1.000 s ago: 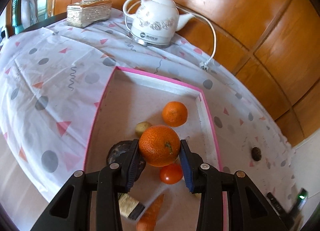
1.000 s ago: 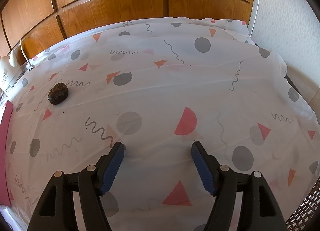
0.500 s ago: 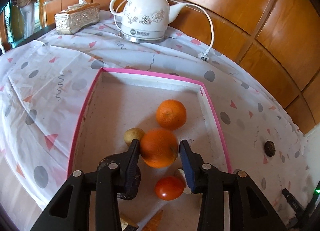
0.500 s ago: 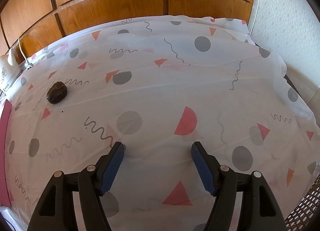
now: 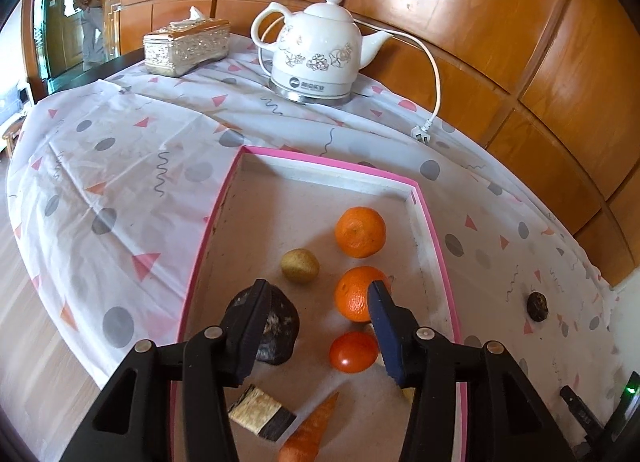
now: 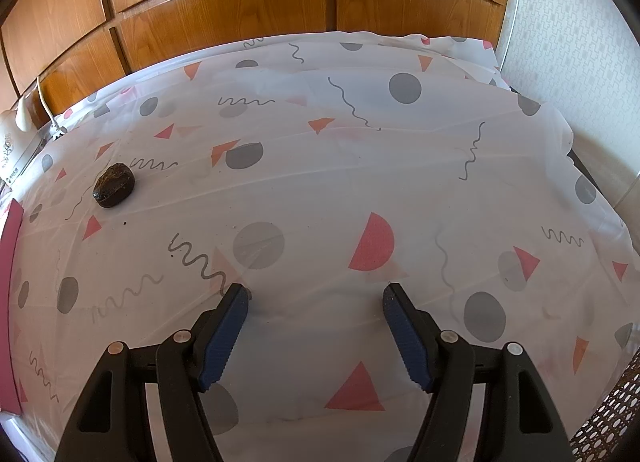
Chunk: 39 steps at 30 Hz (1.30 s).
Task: Organize fruits
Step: 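Withdraw the left gripper from the tray, then reach the right gripper to the dark brown round cake and grasp it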
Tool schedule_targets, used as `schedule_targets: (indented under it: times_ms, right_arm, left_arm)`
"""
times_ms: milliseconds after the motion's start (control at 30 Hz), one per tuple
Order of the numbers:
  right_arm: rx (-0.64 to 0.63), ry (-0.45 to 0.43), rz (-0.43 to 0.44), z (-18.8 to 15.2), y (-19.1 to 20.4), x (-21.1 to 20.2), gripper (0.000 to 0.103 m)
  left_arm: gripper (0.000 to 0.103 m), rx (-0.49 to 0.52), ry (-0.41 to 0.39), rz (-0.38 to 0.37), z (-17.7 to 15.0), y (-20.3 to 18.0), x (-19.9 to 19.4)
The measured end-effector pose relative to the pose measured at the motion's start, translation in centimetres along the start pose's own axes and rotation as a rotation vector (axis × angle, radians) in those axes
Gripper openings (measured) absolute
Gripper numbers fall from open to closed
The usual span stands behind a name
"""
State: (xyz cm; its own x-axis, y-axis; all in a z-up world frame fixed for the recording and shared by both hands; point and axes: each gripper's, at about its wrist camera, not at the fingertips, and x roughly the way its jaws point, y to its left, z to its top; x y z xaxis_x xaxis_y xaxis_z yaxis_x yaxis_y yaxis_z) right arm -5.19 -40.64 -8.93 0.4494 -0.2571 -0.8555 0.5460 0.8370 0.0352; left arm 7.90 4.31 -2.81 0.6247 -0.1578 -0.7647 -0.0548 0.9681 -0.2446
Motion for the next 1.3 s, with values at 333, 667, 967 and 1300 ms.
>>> schedule_targets:
  times_ms: [333,667,967,1300]
  right_arm:
    - [-0.001,0.003,-0.003,0.0,0.1,-0.1,0.071]
    - [0.003,-0.004,-0.004,0.0,0.1,-0.1,0.072]
    - [0.009,0.027,-0.023,0.6,0.6,0.1,0.074]
    - [-0.047,0.055,0.019,1.4,3.0,0.6,0.076]
  left_arm:
    - [0.053,-0.013,-0.028,0.012,-1.0,1.0,-2.0]
    - [0.057,-0.083,-0.035,0.076,-2.1,3.7,-2.7]
    - [0.059,-0.104,-0.033,0.093,-2.9,4.8,-3.0]
    - [0.06,-0.112,-0.028,0.1,-3.1,5.3,-2.8]
